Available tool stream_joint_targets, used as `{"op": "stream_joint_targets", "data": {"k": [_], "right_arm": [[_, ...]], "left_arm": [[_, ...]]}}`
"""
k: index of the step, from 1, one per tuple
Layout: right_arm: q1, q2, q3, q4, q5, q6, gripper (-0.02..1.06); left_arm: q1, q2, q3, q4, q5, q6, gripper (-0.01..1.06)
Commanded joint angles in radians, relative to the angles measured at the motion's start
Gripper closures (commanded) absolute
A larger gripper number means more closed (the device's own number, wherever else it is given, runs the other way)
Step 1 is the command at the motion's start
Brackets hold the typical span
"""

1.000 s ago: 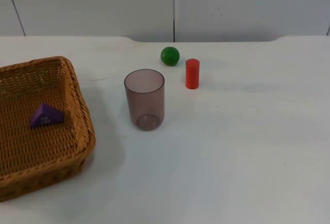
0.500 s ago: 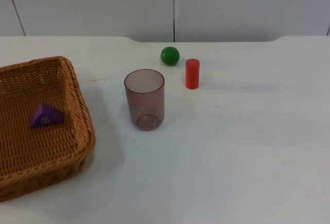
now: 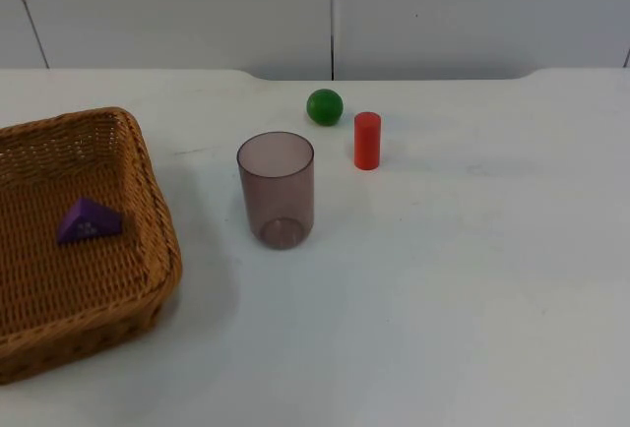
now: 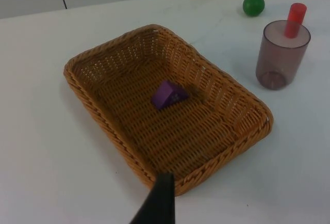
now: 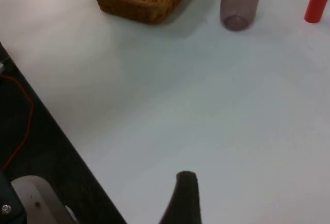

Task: Pick up the basket with the left hand and place the triangular block into the basket with the right hand.

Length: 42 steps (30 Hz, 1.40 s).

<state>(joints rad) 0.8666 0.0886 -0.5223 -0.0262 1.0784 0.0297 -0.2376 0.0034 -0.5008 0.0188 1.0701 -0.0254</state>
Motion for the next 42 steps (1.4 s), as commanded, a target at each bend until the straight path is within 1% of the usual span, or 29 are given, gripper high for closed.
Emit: {"op": "stream_joint_targets", "data": {"k": [1,5,6,7,8,9,10,11,12,26,34,42], "right_arm": [[0.002,0.000,0.006,0.007,0.000,-0.009,0.37],[0.002,0.000,0.006,0.010,0.000,-0.019,0.36],[0.002,0.000,0.006,0.010,0.000,-0.019,0.34],[0.002,0.000,0.006,0.013,0.000,-0.020,0.24],[0.002,0.000,0.006,0.013,0.000,-0.020,0.20],[0.002,0.000,0.006,0.013,0.000,-0.020,0.12],[0.002,0.000,0.006,0.013,0.000,-0.020,0.12],[0.002,0.000,0.006,0.013,0.000,-0.020,0.02],[0.002,0.000,0.006,0.013,0.000,-0.020,-0.01],[0.004,-0.005,0.006,0.011,0.000,-0.020,-0.01],[0.004,-0.087,0.006,0.011,0.000,-0.020,-0.01],[0.004,-0.089,0.006,0.011,0.000,-0.020,-0.01]], "left_arm": [[-0.006,-0.003,0.004,0.004,0.004,-0.009,0.17],[-0.006,-0.003,0.004,0.004,0.004,-0.009,0.17],[-0.006,-0.003,0.004,0.004,0.004,-0.009,0.14],[-0.006,-0.003,0.004,0.003,0.004,-0.009,0.09],[-0.006,-0.003,0.004,0.003,0.004,-0.009,0.03],[-0.006,-0.003,0.004,0.002,0.005,-0.009,0.00],[-0.006,-0.003,0.004,0.002,0.005,-0.009,0.00],[-0.006,-0.003,0.004,0.000,0.005,-0.009,0.00],[-0.006,-0.003,0.004,0.001,0.005,-0.006,0.00],[-0.006,-0.003,0.006,0.001,0.005,-0.006,0.00],[-0.006,-0.003,0.006,0.001,0.005,-0.006,0.00],[-0.006,-0.003,0.006,0.001,0.005,-0.006,0.00]]}}
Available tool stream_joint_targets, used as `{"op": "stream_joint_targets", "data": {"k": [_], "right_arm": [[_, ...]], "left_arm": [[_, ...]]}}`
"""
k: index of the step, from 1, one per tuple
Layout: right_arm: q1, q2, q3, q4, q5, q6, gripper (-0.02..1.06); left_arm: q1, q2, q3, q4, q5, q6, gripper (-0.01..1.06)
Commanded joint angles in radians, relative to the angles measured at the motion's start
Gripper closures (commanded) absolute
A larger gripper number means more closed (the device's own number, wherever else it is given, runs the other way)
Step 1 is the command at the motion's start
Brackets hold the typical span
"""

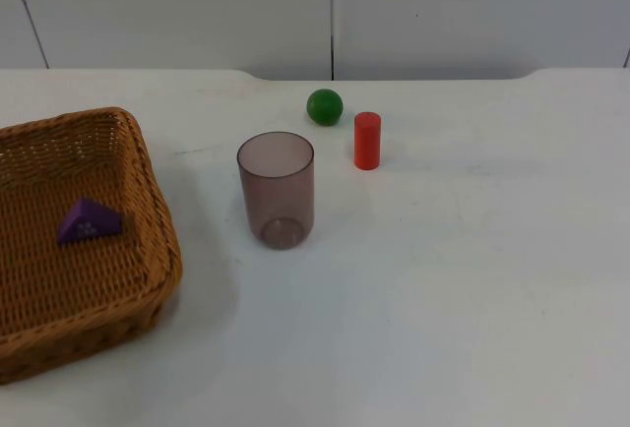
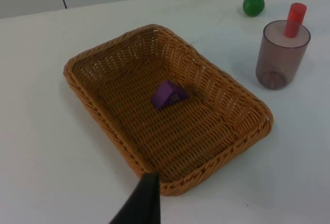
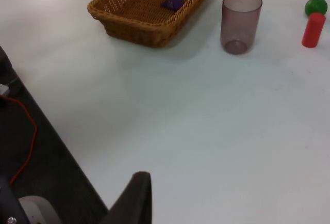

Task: Pick up the basket with the left hand and place the triangular block into the basket with the right hand.

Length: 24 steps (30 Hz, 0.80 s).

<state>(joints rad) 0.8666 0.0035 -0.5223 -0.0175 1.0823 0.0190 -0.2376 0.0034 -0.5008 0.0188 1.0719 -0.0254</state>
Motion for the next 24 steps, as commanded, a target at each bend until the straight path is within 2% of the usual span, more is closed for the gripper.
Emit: {"op": "stream_joint_targets", "data": {"k": [1,7,11,15,16,18,19,21,22,24], "right_arm": [[0.004,-0.004,0.006,0.002,-0.004,-0.010,-0.01],[0.000,-0.004,0.006,0.002,-0.004,-0.010,-0.01],[-0.052,-0.004,0.006,0.002,-0.004,-0.010,-0.01],[-0.202,-0.004,0.006,0.002,-0.004,-0.010,-0.01],[-0.202,-0.004,0.006,0.002,-0.004,-0.010,-0.01],[-0.318,-0.004,0.006,0.002,-0.004,-0.010,-0.01],[-0.332,-0.004,0.006,0.002,-0.004,-0.010,-0.01],[-0.437,-0.004,0.006,0.002,-0.004,-0.010,-0.01],[-0.437,-0.004,0.006,0.002,-0.004,-0.010,-0.01],[-0.503,-0.004,0.006,0.002,-0.004,-0.010,-0.01]], "left_arm": [[-0.006,-0.003,0.006,0.001,0.004,-0.006,0.00],[-0.006,-0.003,0.006,0.001,0.004,-0.006,0.00],[-0.006,-0.003,0.006,0.001,0.004,-0.006,0.00],[-0.006,-0.003,0.006,0.001,0.004,-0.006,0.00],[-0.006,-0.003,0.006,0.001,0.004,-0.006,0.00],[-0.006,-0.003,0.006,0.001,0.004,-0.006,0.00],[-0.006,-0.003,0.006,0.001,0.004,-0.006,0.00],[-0.006,-0.003,0.006,0.001,0.004,-0.006,0.00],[-0.006,-0.003,0.006,0.001,0.004,-0.006,0.00],[-0.006,-0.003,0.006,0.001,0.004,-0.006,0.00]]}}
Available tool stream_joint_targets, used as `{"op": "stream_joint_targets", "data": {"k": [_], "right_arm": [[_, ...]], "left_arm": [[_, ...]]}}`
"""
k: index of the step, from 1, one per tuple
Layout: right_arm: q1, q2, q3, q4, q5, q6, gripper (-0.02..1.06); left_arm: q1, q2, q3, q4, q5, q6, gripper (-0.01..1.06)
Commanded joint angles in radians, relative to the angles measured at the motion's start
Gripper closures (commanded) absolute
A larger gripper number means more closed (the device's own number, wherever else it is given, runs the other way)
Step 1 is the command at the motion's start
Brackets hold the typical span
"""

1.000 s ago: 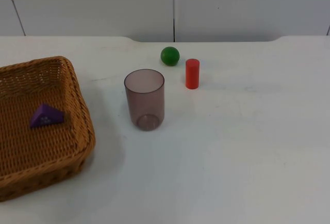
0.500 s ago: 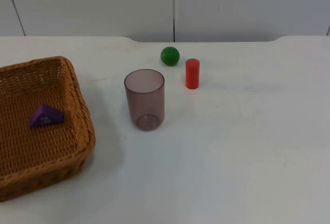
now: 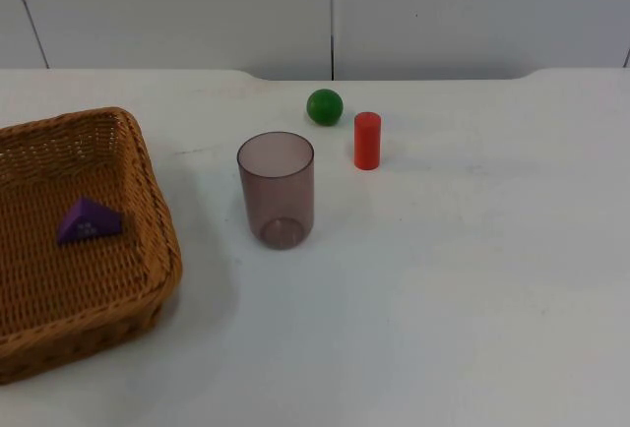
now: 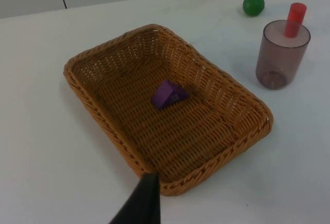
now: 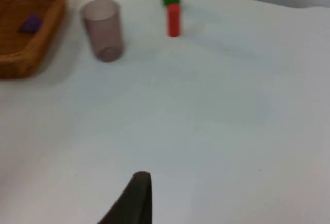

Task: Pick up the basket with the left hand and place the triangular block into the basket with the right hand.

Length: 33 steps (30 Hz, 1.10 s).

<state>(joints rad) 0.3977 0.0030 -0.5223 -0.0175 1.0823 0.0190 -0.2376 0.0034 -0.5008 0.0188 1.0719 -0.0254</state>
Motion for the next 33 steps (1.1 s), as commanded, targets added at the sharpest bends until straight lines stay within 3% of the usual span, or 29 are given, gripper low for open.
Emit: {"op": "stream_joint_targets", "data": {"k": [1,12,25,33], "right_arm": [[-0.065,-0.003,0.006,0.002,-0.004,-0.010,-0.01],[-0.221,-0.003,0.004,0.003,-0.007,-0.010,-0.01],[-0.302,-0.003,0.004,0.001,-0.007,-0.010,-0.01],[-0.302,-0.003,0.004,0.001,-0.007,-0.010,-0.01]], "left_arm": [[-0.006,-0.003,0.006,0.001,0.004,-0.006,0.00],[0.001,-0.003,0.005,0.001,0.004,-0.006,0.00],[0.204,-0.003,0.005,0.001,0.004,-0.006,0.00],[0.228,-0.003,0.005,0.001,0.004,-0.006,0.00]]}}
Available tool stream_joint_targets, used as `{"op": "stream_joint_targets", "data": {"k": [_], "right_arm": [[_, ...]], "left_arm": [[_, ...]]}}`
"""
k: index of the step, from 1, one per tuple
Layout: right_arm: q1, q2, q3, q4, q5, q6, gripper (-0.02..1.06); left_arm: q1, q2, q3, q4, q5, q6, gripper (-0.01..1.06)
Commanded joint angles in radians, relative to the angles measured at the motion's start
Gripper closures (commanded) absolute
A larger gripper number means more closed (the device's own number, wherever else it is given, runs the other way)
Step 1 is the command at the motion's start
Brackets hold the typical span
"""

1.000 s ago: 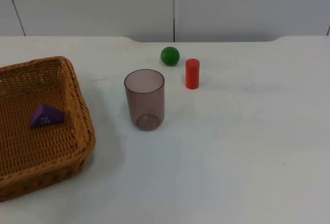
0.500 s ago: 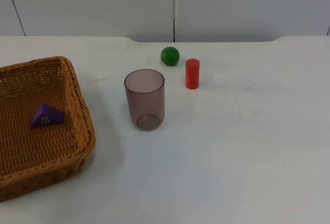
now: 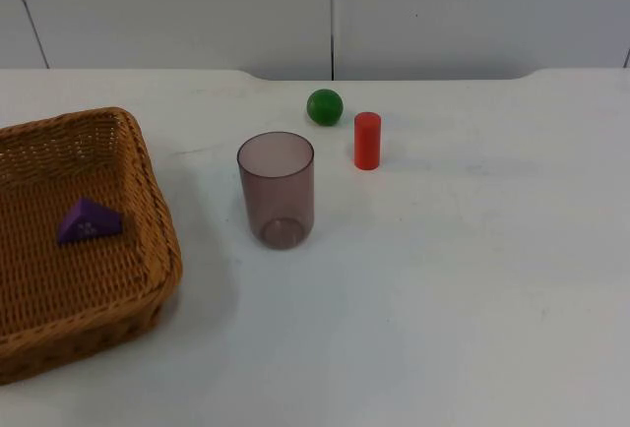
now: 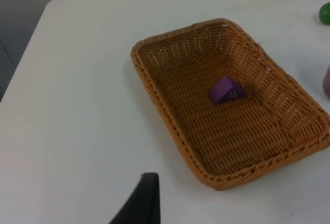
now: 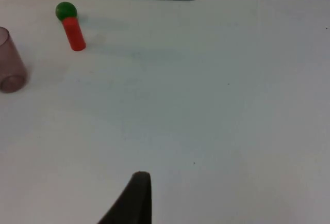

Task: Pick up the basket with the left hand and place the triangular block into the basket with the right hand.

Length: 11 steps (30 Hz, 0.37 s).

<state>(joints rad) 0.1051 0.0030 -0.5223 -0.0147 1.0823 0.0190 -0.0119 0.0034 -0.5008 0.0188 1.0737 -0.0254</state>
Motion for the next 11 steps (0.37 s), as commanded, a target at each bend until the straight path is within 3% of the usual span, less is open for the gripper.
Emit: {"op": "stream_joint_targets", "data": {"k": [1,8,11], "right_arm": [[-0.009,-0.003,0.004,-0.001,-0.007,-0.010,-0.01],[-0.014,-0.003,0.004,0.001,-0.007,-0.010,-0.01],[-0.014,-0.003,0.004,0.001,-0.007,-0.010,-0.01]], "left_arm": [[0.002,-0.003,0.005,0.001,0.002,-0.006,0.00],[0.007,-0.003,0.005,0.001,0.002,-0.006,0.00],[0.048,-0.003,0.005,0.001,0.002,-0.006,0.00]]}}
